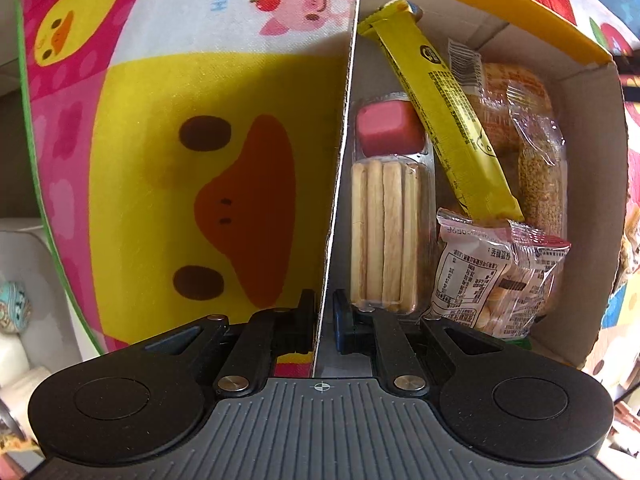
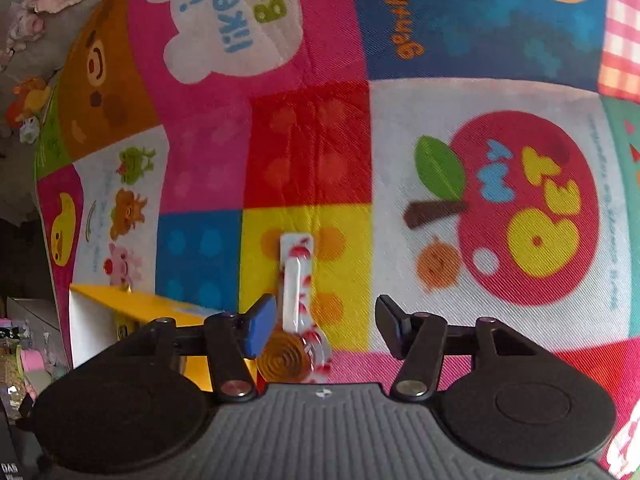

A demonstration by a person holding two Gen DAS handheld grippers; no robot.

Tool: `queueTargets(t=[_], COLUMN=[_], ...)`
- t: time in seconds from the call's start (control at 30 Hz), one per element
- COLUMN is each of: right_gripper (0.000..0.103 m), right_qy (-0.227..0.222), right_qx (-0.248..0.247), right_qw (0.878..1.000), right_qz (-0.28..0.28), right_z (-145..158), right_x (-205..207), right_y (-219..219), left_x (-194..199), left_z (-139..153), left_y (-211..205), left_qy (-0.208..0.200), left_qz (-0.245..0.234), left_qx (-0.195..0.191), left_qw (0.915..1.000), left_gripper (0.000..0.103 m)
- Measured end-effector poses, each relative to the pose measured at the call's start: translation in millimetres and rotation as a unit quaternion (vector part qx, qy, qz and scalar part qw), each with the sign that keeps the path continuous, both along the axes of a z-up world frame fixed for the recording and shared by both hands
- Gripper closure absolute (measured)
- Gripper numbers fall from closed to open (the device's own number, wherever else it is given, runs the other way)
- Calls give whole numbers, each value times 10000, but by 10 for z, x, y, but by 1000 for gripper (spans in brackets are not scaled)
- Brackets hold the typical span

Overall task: Organize objects
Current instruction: 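Move the right tool to the swirl lollipop and grasp its stick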

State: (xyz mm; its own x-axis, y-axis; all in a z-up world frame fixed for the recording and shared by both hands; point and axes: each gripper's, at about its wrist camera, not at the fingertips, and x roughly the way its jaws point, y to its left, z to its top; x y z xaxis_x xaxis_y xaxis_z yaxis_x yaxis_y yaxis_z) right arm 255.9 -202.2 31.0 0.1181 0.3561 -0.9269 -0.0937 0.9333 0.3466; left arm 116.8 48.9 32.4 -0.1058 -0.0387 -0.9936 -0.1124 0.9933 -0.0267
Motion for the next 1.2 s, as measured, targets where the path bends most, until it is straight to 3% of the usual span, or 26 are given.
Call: queueTargets(t=[0.17,0.33,0.47,0.67,0.77,0.93,1.07,1.2], right_gripper=[51,51,51,51,51,51,51,51], right_qy=[-172,-202,-48,208,137,-79,66,20], right_qx=[-297,-662,-640,-1071,-765,-467,-75,-102], right_qw=[9987,9949,9968,9940,9962,9988,9998,9994], right_qz=[382,738,474,-50,-385,-124,-191,317], right_z=[-40,-125,-149,-139,1,220,209,70], right_x=[229,125,-90,-524,-659,-753,-612,-401], right_y=[280,382,174,-254,-422,-287,-177,120], left_x=[-35,-63,-18,18,53,70,76,-17], left_z=[8,9,-30,-100,-130,-125,-54,-33], left_y=[-7,-3,30,5,-11,-47,2,58], left_qy=[-30,-25,0,40,90,73,37,7], left_qz=[76,-21,-234,-635,-767,-814,-621,-385], left_qx=[-30,-84,-140,-265,-315,-349,-388,-384], left_qw=[10000,10000,9996,9976,9965,9960,9973,9985], left_gripper=[92,92,92,92,91,92,92,92])
